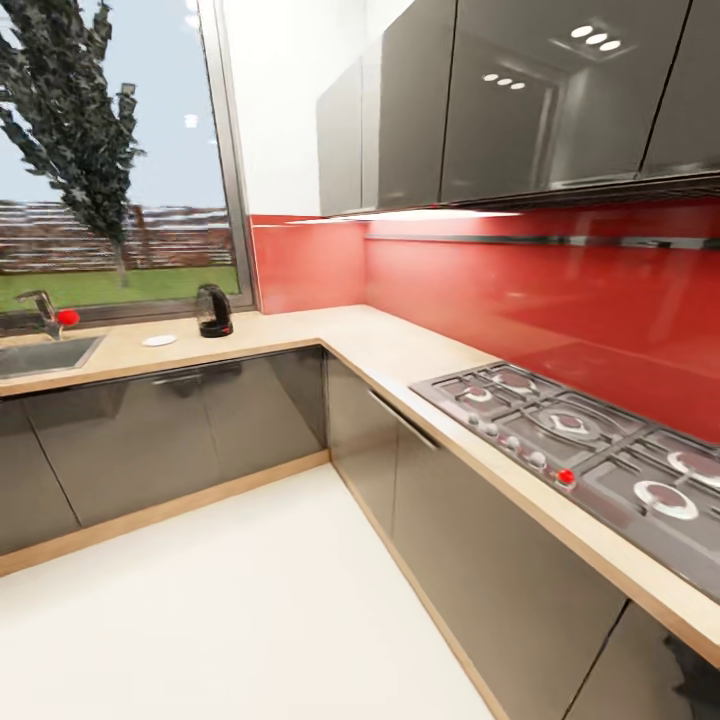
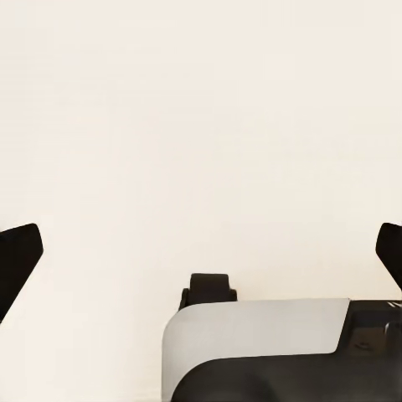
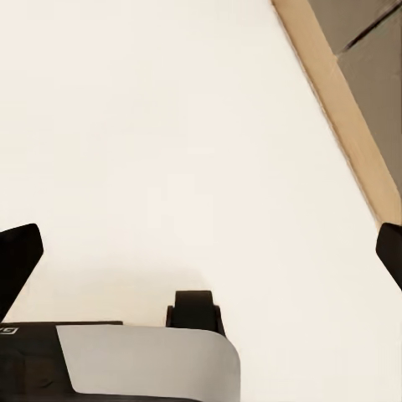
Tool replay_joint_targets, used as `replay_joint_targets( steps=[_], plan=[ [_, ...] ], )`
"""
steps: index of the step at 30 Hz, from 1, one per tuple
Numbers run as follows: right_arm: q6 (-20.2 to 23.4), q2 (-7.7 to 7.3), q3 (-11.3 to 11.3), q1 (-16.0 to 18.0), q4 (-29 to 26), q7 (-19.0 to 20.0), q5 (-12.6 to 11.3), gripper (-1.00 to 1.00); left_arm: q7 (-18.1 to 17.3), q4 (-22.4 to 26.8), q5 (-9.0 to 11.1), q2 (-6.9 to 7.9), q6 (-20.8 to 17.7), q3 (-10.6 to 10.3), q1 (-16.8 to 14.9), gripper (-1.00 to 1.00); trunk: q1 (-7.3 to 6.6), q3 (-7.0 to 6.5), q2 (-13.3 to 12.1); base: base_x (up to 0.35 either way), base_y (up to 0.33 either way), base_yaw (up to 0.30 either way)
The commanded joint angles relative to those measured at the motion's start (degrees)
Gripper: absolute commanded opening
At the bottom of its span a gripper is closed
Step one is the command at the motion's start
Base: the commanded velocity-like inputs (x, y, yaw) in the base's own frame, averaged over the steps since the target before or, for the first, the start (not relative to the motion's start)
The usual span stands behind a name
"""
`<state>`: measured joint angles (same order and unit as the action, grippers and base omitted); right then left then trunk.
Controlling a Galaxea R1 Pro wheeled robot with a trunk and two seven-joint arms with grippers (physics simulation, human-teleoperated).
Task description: Set up a coffee station on the kitchen countertop: keep the coffee maker on the countertop, move the bottle of coffee from the kitchen shelf to the counter next to the coffee maker, place a paper coffee filter on top of the coffee maker, put the saucer next to the coffee maker with the coffee cup on the saucer, and place the electric kettle next to the coffee maker.
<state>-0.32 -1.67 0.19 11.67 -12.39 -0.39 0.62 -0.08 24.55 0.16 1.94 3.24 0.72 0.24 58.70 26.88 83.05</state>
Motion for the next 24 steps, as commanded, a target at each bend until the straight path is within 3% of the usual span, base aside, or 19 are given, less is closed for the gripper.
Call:
replay_joint_targets(
  steps=[1,13,24],
  plan=[
    [0.0,0.00,0.0,0.0,0.0,0.0,0.1,1.00,0.0,0.1,0.0,-0.01,0.1,0.1,0.0,1.00,0.03,0.04,0.0,0.261,0.220,0.276],
    [0.0,-0.04,0.0,0.0,0.0,0.2,0.0,1.00,0.0,0.1,0.0,-0.01,0.1,0.1,0.0,1.00,0.03,0.04,0.0,0.262,0.220,0.170],
    [0.0,-0.01,0.0,0.0,0.0,0.1,0.1,1.00,0.0,0.1,0.0,-0.01,0.1,0.1,0.0,1.00,0.03,0.04,0.0,0.264,0.218,0.253]
  ],
)
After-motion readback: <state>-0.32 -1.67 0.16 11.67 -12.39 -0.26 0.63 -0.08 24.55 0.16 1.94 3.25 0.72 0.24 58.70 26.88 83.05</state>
